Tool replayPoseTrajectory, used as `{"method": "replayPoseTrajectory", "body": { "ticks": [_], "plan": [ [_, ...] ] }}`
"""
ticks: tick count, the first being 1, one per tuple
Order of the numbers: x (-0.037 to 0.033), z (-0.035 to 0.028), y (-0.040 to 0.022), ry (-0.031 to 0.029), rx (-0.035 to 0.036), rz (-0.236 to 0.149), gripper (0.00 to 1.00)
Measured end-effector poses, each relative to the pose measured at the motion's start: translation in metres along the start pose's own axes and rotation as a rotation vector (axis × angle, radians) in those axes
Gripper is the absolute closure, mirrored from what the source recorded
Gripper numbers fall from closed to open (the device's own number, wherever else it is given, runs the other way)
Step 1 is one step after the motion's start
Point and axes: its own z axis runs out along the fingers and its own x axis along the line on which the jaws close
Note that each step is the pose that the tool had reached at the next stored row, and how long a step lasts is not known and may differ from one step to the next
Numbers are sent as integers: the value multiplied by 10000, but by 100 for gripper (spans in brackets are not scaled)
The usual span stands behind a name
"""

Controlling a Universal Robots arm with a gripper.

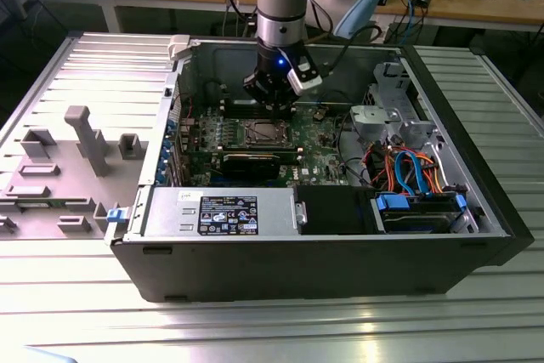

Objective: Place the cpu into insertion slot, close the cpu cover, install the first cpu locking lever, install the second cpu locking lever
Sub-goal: 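Install the first cpu locking lever, then install the second cpu locking lever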

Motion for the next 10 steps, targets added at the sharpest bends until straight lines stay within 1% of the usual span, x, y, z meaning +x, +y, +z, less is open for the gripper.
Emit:
{"method": "replayPoseTrajectory", "body": {
  "ticks": [3, 10],
  "plan": [
    [0, 0, -24, 0, 1, 0, 89],
    [0, -1, -33, -1, 0, 0, 89]
  ]
}}
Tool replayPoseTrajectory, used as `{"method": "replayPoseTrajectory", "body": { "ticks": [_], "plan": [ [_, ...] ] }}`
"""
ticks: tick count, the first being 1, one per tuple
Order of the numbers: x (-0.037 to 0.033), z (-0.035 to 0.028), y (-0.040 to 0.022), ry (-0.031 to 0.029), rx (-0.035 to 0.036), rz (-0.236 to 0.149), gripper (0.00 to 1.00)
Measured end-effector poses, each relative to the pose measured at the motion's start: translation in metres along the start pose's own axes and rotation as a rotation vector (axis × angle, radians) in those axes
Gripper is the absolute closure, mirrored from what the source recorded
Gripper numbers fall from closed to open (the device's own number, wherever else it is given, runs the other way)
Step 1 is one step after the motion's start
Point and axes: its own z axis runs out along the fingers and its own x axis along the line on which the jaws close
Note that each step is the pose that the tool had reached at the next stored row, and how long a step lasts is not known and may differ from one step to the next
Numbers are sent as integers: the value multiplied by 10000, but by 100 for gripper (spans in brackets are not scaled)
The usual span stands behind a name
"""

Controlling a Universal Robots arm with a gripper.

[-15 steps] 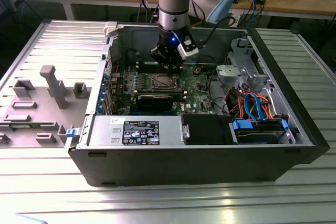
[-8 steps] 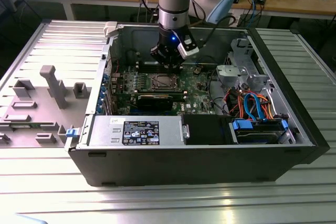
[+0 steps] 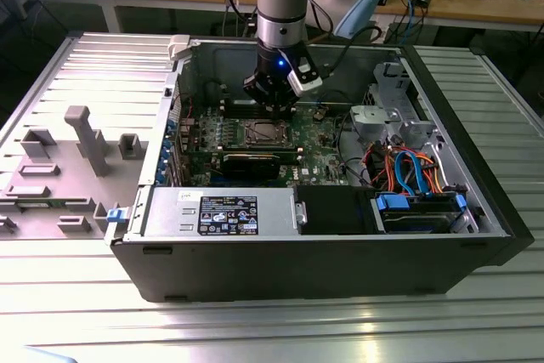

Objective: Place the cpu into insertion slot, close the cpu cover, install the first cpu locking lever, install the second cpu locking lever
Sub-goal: 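Install the second cpu locking lever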

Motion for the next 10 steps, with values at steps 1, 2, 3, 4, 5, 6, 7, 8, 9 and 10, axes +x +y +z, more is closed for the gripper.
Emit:
{"method": "replayPoseTrajectory", "body": {
  "ticks": [1, 2, 3, 4, 5, 6, 7, 8, 9, 10],
  "plan": [
    [0, 0, 0, 0, 0, 0, 89],
    [0, 0, -1, 1, 1, 0, 89],
    [0, 0, -1, 0, 0, 1, 89],
    [0, 0, -2, 0, 0, 0, 89],
    [0, 0, -2, 0, 0, 0, 89],
    [0, 0, -2, 0, 0, 0, 89],
    [0, 0, -2, 0, 0, 0, 89],
    [0, 0, -3, 0, 0, 0, 89],
    [0, -1, -14, 1, 1, -3, 89],
    [0, -1, -27, 1, 0, 0, 89]
  ]
}}
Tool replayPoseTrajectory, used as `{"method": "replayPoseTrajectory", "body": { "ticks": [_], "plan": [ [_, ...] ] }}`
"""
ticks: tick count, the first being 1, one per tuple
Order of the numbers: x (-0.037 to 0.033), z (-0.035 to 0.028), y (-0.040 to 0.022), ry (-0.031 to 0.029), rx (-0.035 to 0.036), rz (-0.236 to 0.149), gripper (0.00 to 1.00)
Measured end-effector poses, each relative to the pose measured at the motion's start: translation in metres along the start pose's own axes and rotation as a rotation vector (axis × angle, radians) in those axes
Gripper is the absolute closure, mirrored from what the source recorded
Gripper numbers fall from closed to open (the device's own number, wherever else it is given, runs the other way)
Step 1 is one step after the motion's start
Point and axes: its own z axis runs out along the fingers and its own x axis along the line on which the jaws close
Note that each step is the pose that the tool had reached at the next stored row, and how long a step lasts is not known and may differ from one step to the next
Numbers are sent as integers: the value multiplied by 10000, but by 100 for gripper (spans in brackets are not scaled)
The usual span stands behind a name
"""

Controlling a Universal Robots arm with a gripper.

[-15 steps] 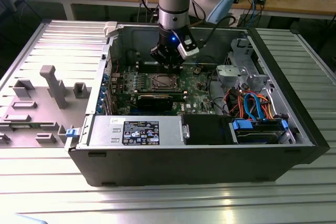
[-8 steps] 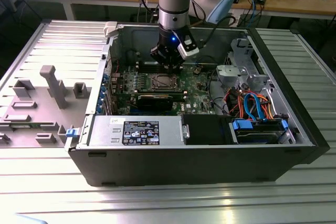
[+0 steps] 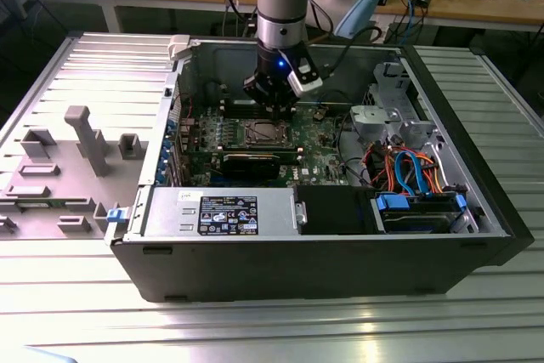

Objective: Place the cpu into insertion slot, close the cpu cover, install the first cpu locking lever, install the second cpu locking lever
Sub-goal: 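Install the second cpu locking lever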

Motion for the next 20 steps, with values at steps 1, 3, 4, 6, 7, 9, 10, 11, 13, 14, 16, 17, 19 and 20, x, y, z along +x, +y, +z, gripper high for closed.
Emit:
{"method": "replayPoseTrajectory", "body": {
  "ticks": [1, 3, 4, 6, 7, 9, 10, 11, 13, 14, 16, 17, 19, 20],
  "plan": [
    [0, 0, -12, 0, 0, 0, 89],
    [0, 0, -28, -1, -1, -1, 89],
    [1, -1, -30, -1, 0, 0, 89],
    [1, -12, -30, 0, 1, 1, 89],
    [0, -23, -30, 0, 3, 0, 89],
    [-2, -58, -29, 0, 5, -1, 89],
    [-3, -82, -28, -1, 4, 0, 89],
    [-3, -95, -29, 0, 5, 0, 89],
    [-4, -126, -28, -1, 4, 0, 89],
    [-4, -139, -27, -1, 4, 0, 89],
    [-6, -163, -27, -1, 4, -1, 89],
    [-6, -163, -27, -2, 3, -1, 89],
    [-6, -165, -33, 0, 7, -3, 89],
    [-5, -164, -44, 0, 6, 1, 89]
  ]
}}
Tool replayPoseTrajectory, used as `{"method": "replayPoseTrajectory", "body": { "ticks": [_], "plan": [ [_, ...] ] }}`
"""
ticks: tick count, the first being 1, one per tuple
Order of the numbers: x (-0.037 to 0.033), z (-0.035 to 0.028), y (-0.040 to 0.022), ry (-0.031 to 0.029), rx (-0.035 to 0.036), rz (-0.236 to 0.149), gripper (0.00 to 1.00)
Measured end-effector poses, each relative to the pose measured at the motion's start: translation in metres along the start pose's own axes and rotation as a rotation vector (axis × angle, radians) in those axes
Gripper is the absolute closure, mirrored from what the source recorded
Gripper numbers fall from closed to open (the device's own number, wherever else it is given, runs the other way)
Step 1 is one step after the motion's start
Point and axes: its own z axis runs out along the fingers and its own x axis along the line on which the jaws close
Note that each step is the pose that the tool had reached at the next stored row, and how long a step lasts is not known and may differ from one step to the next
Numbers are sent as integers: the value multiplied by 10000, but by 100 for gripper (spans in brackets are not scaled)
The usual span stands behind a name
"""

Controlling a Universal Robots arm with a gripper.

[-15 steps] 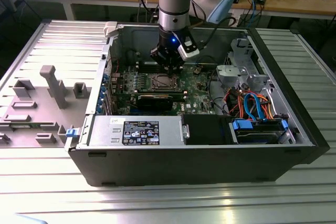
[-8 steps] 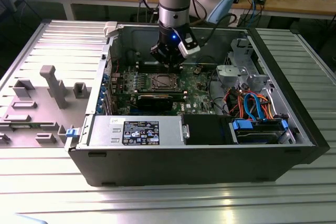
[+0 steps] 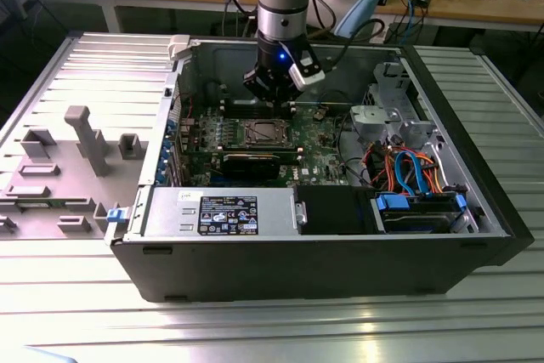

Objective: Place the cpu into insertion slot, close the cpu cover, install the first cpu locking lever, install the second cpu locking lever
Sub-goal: 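Install the second cpu locking lever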

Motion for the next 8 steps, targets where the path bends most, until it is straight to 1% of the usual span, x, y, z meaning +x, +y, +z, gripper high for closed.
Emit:
{"method": "replayPoseTrajectory", "body": {
  "ticks": [4, 5, 8],
  "plan": [
    [1, 0, -33, 1, 1, 16, 89],
    [1, 1, -55, 0, 1, 36, 89],
    [1, 3, -64, -5, 8, 234, 89]
  ]
}}
